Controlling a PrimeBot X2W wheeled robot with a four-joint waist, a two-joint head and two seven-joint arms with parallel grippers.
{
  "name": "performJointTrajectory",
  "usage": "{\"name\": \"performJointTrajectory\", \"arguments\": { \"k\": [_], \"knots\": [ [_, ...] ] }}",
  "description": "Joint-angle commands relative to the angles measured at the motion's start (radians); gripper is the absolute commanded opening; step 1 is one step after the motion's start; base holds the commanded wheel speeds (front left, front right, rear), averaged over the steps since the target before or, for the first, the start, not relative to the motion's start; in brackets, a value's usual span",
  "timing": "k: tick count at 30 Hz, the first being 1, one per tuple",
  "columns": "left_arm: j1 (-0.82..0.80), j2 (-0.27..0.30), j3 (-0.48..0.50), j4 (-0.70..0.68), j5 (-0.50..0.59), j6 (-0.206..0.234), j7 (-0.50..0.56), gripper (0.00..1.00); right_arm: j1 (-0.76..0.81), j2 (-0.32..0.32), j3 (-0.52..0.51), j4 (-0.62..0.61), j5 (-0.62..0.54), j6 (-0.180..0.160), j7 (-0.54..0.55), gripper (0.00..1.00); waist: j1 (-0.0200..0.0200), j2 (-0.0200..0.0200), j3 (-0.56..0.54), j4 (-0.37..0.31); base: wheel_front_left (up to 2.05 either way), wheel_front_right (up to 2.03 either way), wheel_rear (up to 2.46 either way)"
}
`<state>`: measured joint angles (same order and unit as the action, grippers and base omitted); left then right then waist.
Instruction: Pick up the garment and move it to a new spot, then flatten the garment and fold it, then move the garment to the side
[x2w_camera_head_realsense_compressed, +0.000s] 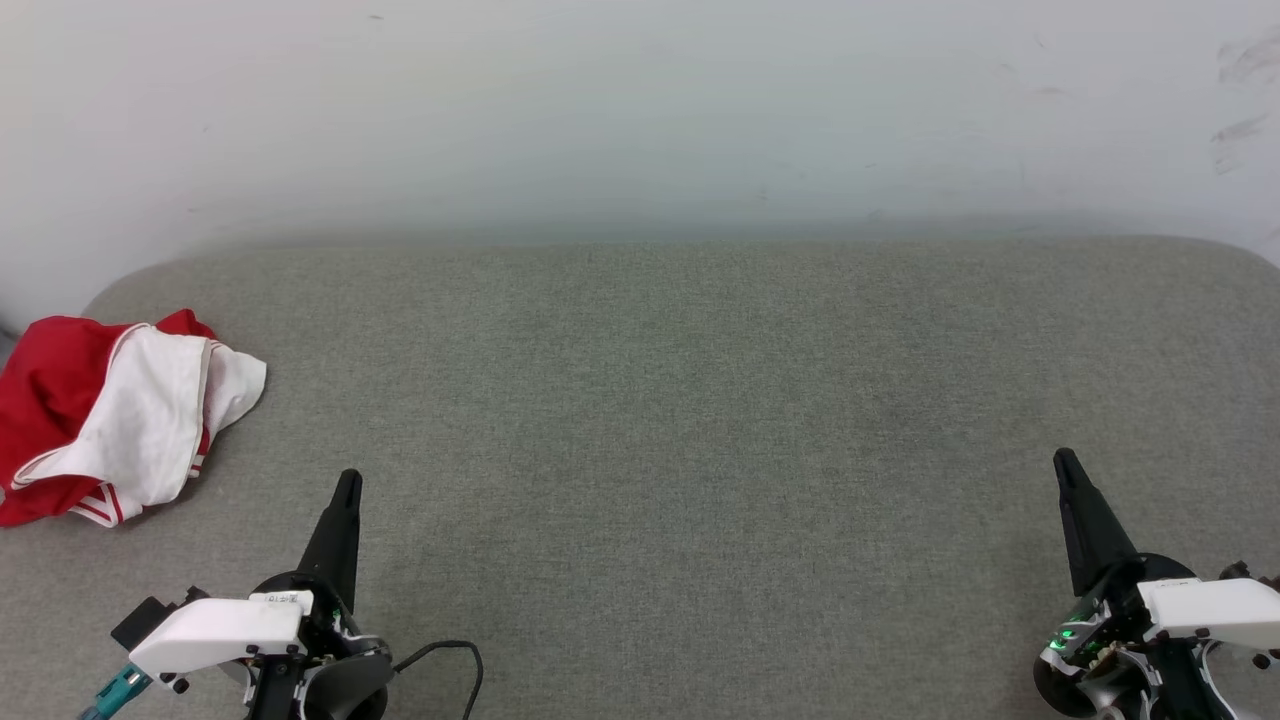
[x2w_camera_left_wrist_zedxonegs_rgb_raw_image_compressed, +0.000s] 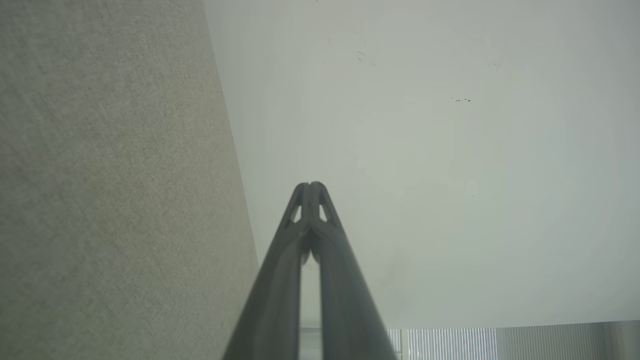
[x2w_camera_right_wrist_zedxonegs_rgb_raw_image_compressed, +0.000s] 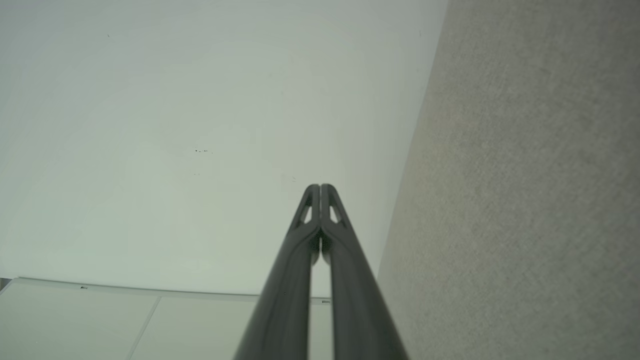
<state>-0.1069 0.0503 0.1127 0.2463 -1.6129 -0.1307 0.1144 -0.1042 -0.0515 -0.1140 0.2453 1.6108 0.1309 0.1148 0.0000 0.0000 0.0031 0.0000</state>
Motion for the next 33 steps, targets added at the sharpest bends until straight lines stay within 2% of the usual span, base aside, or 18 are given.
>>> {"name": "performJointTrajectory", "arguments": {
  "k": [1, 33],
  "knots": [
    [-0.007, 0.0, 0.003, -0.003, 0.004, -0.002, 0.0, 0.0, -0.015, 0.005, 0.001, 0.0, 0.0, -0.001, -0.002, 0.0, 0.0, 0.0, 0.0, 0.0, 0.0, 0.0, 0.0],
    [-0.007, 0.0, 0.003, -0.003, 0.004, -0.002, 0.0, 0.0, -0.015, 0.005, 0.001, 0.0, 0.0, -0.001, -0.002, 0.0, 0.0, 0.0, 0.0, 0.0, 0.0, 0.0, 0.0]
  ]
}}
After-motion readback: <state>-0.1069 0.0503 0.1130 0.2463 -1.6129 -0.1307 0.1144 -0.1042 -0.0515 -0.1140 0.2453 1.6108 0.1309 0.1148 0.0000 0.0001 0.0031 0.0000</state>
